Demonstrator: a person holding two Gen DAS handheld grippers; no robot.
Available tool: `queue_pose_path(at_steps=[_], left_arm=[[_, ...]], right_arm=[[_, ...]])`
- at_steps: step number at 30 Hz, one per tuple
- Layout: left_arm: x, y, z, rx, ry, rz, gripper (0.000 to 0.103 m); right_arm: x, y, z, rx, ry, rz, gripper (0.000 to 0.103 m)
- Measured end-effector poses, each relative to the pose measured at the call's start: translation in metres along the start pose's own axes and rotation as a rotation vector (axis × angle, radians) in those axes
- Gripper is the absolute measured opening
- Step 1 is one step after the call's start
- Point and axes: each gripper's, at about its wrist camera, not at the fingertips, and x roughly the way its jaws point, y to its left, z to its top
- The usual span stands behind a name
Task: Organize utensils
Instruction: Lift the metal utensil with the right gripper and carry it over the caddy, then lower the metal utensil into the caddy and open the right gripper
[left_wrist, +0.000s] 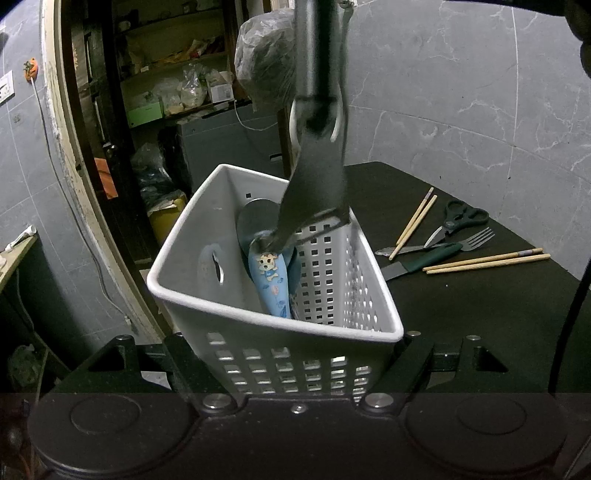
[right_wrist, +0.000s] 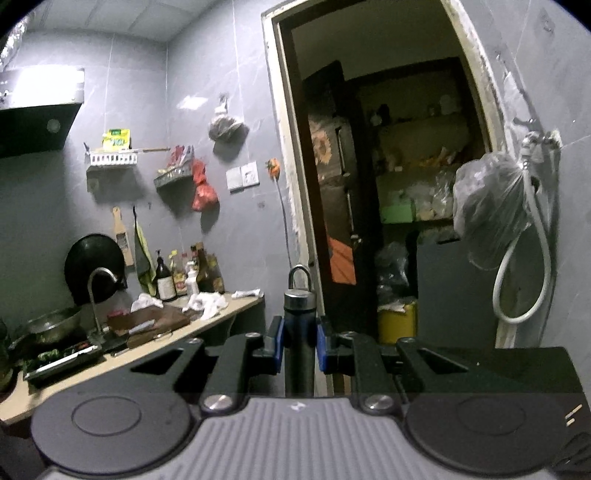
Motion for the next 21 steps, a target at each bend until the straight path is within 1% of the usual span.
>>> queue_pose_path(at_steps=[7, 18, 21], left_arm=[[0.001, 0.0, 0.001, 0.001, 0.001, -0.001, 0.079], [0.004, 0.0, 0.002, -0.001, 0.009, -0.004, 0.079], [0.006, 0.0, 0.001, 0.001, 0.013, -0.005, 0.079]], right_arm=[[0.011, 0.004, -0.012, -0.003, 0.057, 0.027, 0.02], [0.025, 0.004, -0.037, -0.015, 0.18, 0.041, 0.021], [0.027, 0.005, -0.042, -0.016, 0.204, 0.041, 0.023]])
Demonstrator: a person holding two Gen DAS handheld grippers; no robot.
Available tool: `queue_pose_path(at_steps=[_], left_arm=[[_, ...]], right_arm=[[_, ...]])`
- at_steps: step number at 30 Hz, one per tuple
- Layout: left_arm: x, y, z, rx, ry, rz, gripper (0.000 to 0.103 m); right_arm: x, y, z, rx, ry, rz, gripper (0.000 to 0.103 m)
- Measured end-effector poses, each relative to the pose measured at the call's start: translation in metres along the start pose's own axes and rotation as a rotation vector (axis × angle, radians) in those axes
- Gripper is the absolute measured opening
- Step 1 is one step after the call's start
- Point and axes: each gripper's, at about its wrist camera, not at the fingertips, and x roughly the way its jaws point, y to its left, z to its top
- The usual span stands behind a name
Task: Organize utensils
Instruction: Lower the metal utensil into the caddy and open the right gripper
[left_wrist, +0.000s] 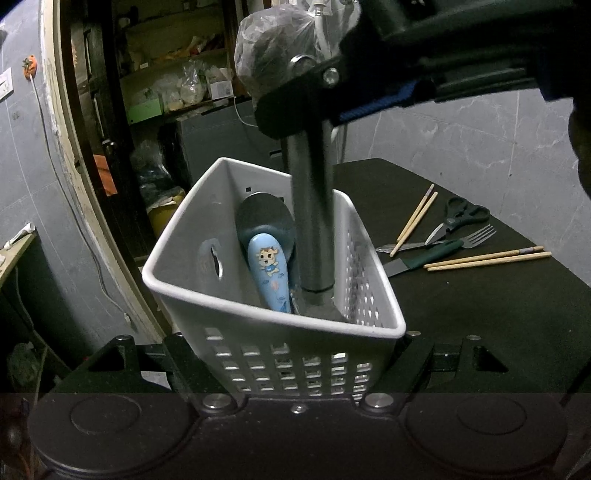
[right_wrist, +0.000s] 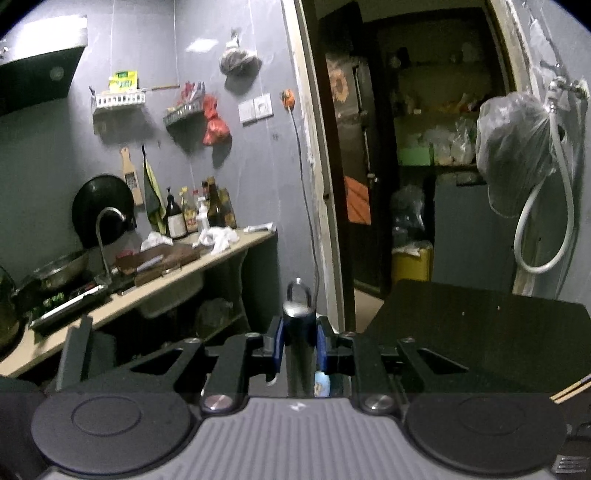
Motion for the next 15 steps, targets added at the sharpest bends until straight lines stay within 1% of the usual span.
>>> queue_pose_path(at_steps=[4, 5, 6, 7, 8, 9, 11, 12, 13, 14, 15], left_arm=[[0.001, 0.001, 0.0, 0.0, 0.0, -0.003, 0.079], [0.001, 0.001, 0.0, -0.001, 0.001, -0.003, 0.079], [0.001, 0.001, 0.0, -0.001, 0.0, -0.004, 0.079], [0.001, 0.002, 0.0, -0.002, 0.001, -0.005, 0.079], [0.001, 0.002, 0.0, -0.004, 0.001, -0.006, 0.079], [0.002, 0.002, 0.0, -0.005, 0.002, -0.007, 0.078], [0.001, 0.003, 0.0, -0.008, 0.003, -0.008, 0.078], [0.001, 0.004, -0.001, -0.01, 0.003, -0.009, 0.078], [0.002, 0.004, -0.001, -0.009, 0.005, -0.008, 0.078], [0.002, 0.003, -0.001, -0.007, 0.006, -0.007, 0.078], [0.002, 0.003, 0.0, -0.005, 0.007, -0.006, 0.078]], right_arm=[[0.002, -0.002, -0.001, 0.004, 0.013, -0.009, 0.034], [0.002, -0.002, 0.0, 0.007, 0.016, -0.014, 0.042], [0.003, -0.002, 0.001, 0.01, 0.018, -0.019, 0.049], [0.001, -0.003, 0.001, 0.013, 0.015, -0.03, 0.06], [0.0, -0.004, 0.002, 0.016, 0.009, -0.038, 0.067], [-0.002, -0.005, 0.003, 0.022, 0.005, -0.044, 0.069], [-0.004, -0.008, 0.007, 0.035, -0.006, -0.07, 0.08], [-0.007, -0.009, 0.008, 0.044, -0.015, -0.088, 0.084], [-0.009, -0.011, 0.009, 0.056, -0.026, -0.104, 0.09], [-0.011, -0.013, 0.01, 0.068, -0.033, -0.12, 0.094], [-0.013, -0.015, 0.012, 0.084, -0.042, -0.141, 0.095]])
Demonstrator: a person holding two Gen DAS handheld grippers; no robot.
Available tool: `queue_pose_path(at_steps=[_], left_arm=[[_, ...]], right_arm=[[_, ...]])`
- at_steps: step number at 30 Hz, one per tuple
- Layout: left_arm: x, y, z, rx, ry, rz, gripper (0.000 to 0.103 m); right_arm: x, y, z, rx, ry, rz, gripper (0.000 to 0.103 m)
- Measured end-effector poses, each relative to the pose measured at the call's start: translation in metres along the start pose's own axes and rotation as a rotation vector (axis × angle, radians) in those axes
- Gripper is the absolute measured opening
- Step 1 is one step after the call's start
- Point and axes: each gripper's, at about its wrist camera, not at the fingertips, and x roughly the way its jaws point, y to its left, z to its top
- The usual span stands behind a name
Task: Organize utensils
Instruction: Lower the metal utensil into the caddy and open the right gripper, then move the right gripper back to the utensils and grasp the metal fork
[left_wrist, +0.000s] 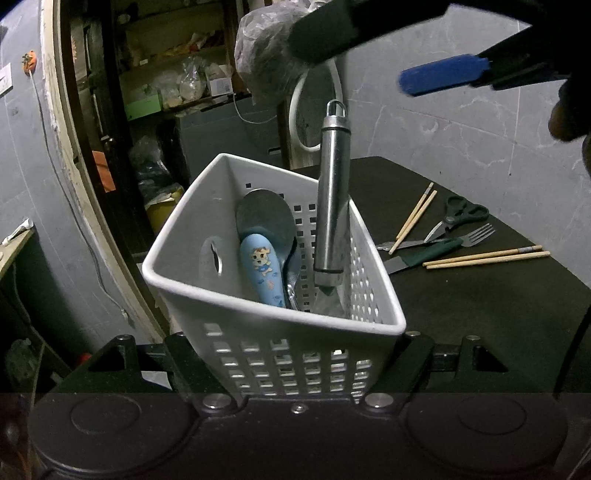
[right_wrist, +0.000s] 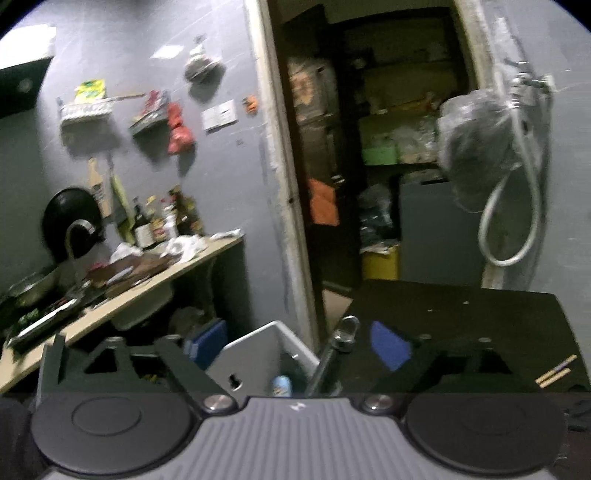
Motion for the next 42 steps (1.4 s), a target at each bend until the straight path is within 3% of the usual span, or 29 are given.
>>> queue_pose_path(at_steps=[7, 12, 17, 32, 42], left_arm=[[0.003, -0.003, 0.001, -0.001, 0.009, 0.007, 0.078], [0.004, -0.006, 0.003, -0.003, 0.018, 0.016, 0.079], [0.003, -0.008, 0.004, -0.006, 0.028, 0.028, 0.079], [0.006, -0.023, 0.006, -0.005, 0.066, 0.106, 0.081], [0.009, -0.022, 0.006, -0.002, 0.071, 0.094, 0.081]], right_arm=[[-0.008, -0.024, -0.002, 0.097, 0.022, -0.177, 0.103], [-0.01, -0.047, -0.007, 0.183, 0.098, -0.314, 0.103], [-0.014, -0.068, -0.022, 0.242, 0.17, -0.395, 0.103], [-0.037, -0.107, -0.052, 0.351, 0.232, -0.382, 0.103], [-0.035, -0.124, -0.09, 0.399, 0.344, -0.442, 0.103]])
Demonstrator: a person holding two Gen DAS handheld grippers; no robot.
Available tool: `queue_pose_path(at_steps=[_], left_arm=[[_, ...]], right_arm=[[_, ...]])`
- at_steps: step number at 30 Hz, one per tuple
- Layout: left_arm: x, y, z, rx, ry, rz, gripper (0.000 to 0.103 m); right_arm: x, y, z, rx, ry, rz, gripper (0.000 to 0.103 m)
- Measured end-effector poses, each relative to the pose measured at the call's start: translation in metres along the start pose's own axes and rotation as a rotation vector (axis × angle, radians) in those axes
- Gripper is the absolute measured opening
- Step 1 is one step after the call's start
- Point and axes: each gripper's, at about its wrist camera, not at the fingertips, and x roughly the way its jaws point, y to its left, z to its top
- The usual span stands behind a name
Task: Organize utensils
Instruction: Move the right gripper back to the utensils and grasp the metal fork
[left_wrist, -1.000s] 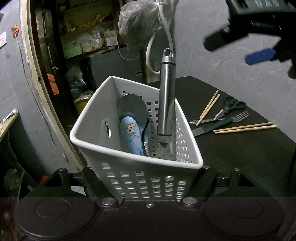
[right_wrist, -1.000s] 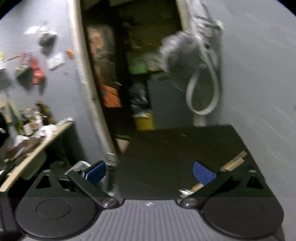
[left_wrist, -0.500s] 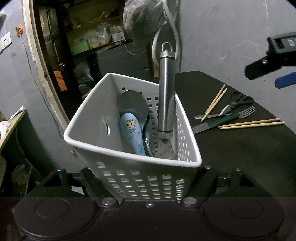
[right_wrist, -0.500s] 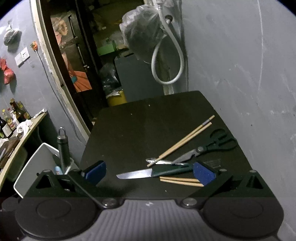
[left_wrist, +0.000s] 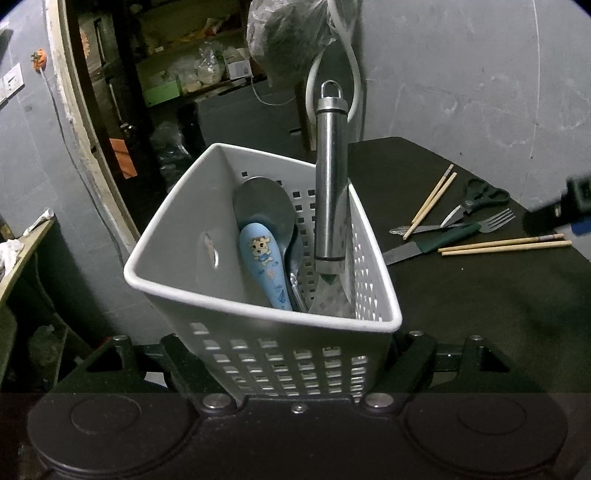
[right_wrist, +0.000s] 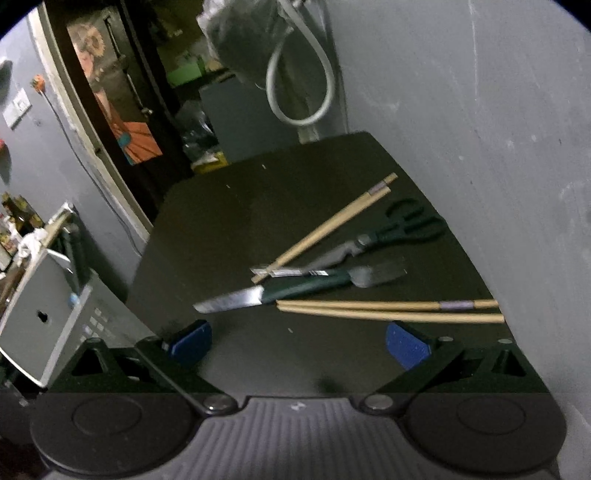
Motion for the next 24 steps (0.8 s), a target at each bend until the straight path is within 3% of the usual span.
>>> queue_pose_path(at_steps=[14, 19, 24], left_arm=[[0.003, -0.011, -0.004, -0.01, -0.033, 0.051, 0.082], [0.005, -0.01, 0.0, -0.006, -0.024, 0.037, 0.082], [0.007, -0.004, 0.0, -0.019, -0.024, 0.031, 0.081]], right_arm=[[0.04, -0.038, -0.01, -0.006, -0.017, 0.017, 0.103], [0.051, -0.055, -0.005, 0.073, -0.136, 0.046, 0.103], [0.07, -0.074, 0.0, 0.174, -0.166, 0.03, 0.103]])
